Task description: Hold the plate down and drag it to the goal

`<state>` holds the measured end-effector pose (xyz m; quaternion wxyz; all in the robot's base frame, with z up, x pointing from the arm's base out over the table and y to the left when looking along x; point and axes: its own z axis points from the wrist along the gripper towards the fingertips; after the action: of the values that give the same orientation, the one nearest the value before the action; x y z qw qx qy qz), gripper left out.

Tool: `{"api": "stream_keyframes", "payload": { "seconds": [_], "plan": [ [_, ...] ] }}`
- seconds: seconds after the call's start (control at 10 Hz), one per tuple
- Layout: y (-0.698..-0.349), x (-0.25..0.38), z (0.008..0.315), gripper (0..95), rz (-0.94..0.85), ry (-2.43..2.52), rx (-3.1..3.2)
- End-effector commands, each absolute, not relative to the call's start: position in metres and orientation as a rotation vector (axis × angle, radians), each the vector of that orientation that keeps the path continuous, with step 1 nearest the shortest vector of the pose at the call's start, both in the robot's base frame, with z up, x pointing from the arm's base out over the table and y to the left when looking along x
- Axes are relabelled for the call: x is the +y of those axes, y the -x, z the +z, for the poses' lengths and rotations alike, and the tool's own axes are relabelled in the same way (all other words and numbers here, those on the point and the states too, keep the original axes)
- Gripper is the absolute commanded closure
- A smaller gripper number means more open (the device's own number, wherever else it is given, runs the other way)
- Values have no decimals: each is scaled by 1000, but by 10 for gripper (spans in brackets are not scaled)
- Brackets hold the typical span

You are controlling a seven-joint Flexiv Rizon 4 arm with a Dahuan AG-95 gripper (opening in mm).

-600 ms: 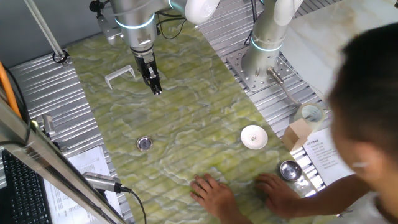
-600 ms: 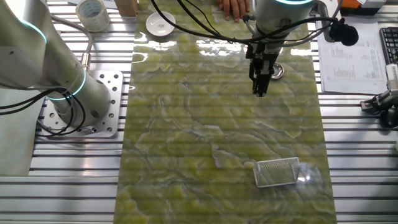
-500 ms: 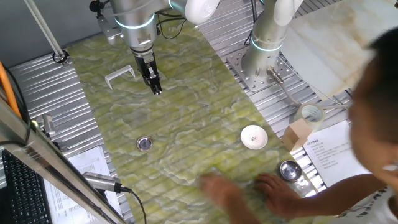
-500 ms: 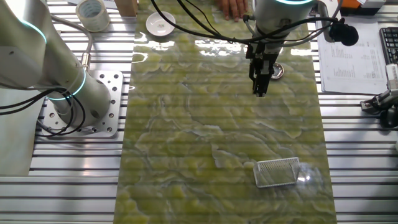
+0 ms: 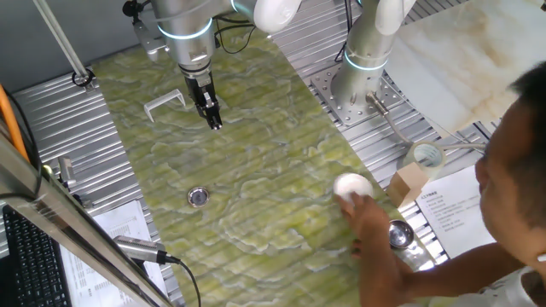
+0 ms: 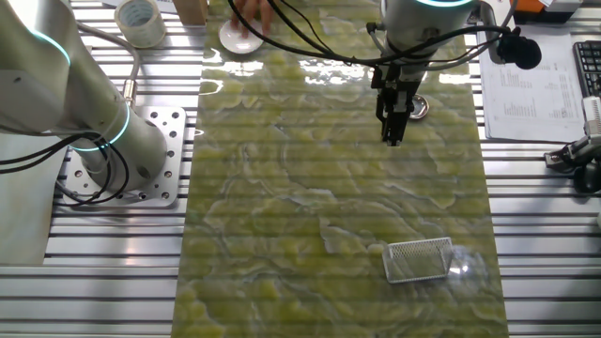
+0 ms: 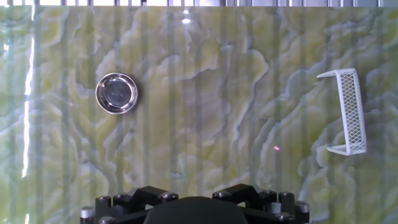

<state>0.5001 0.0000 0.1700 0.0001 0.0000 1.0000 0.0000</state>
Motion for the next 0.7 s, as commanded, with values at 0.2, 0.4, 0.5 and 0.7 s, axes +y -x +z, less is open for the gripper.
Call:
{"api": "stream_keyframes", "payload": {
  "seconds": [0.2, 0.4, 0.5, 0.7],
  "plan": [
    [-500, 0, 170, 950, 109, 22, 3114],
    [-500, 0, 170, 950, 108, 21, 3115],
    [-501, 0, 171, 950, 107, 21, 3115],
    [-501, 0, 171, 950, 107, 21, 3115]
  ]
}}
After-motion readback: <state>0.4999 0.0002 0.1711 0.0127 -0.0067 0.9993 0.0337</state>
